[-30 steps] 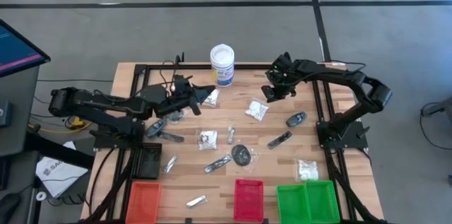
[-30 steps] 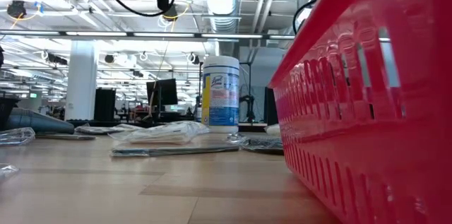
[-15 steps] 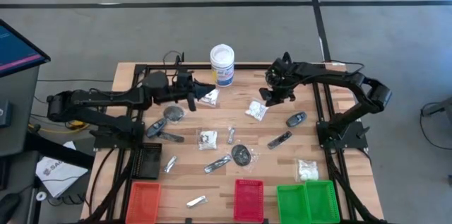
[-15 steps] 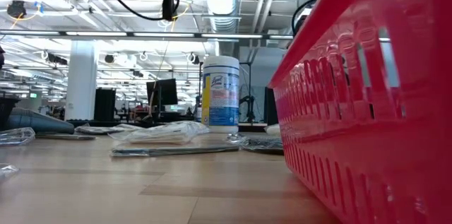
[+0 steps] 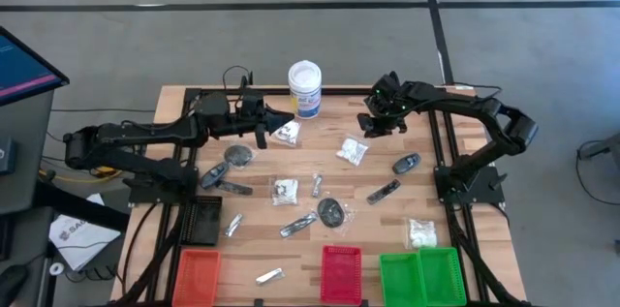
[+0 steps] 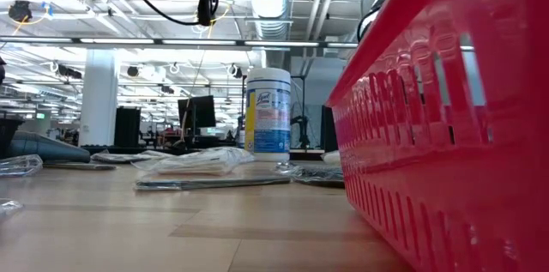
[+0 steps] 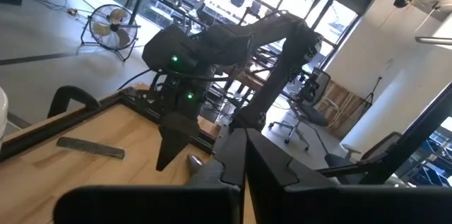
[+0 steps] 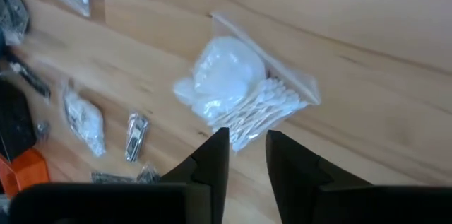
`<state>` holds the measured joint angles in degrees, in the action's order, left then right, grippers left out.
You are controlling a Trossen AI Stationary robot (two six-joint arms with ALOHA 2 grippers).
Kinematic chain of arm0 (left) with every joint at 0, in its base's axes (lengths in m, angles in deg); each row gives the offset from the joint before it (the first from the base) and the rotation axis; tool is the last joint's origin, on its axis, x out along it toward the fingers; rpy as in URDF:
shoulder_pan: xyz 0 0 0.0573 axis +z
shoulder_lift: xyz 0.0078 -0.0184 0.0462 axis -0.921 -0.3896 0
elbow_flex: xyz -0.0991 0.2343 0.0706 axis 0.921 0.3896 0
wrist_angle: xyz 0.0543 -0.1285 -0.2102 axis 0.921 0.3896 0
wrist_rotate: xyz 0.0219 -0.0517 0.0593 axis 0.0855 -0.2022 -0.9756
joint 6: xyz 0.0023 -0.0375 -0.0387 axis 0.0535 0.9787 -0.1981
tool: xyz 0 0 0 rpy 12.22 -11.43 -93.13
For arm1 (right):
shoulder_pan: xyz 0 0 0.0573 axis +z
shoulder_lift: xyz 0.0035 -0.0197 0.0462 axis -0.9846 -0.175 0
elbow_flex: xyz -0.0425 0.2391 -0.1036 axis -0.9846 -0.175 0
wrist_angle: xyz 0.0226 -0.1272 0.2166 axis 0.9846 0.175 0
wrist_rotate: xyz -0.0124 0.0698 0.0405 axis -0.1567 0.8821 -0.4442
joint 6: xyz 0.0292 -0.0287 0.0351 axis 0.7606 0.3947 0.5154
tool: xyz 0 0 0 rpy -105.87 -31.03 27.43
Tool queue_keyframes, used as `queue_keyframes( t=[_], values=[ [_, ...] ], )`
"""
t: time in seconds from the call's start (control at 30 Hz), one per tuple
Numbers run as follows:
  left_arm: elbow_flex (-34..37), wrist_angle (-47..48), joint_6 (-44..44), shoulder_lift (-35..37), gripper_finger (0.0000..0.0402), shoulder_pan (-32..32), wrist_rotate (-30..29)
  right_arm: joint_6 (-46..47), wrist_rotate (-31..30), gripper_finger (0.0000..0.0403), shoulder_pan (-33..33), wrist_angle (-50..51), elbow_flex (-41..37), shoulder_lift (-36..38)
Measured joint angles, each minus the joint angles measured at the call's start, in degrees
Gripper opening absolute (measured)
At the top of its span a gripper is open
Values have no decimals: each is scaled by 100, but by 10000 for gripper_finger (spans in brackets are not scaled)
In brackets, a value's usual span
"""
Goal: Pick & Place Travel size toiletries
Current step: Put the white cotton pack into the right green bin
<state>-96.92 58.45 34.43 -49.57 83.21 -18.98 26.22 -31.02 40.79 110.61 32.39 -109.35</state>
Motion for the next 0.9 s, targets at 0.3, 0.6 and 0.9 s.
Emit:
queue_keyframes(
  t=[0.3,0.6,0.9],
  values=[
    [0,24,-48,0,3,0,1,3,9,167,34,-34,-1,-477],
    [0,285,-48,0,3,-4,302,5,-92,217,100,-196,3,-671],
    [0,285,-48,0,3,-4,304,135,-799,206,180,-520,5,-782]
  ],
)
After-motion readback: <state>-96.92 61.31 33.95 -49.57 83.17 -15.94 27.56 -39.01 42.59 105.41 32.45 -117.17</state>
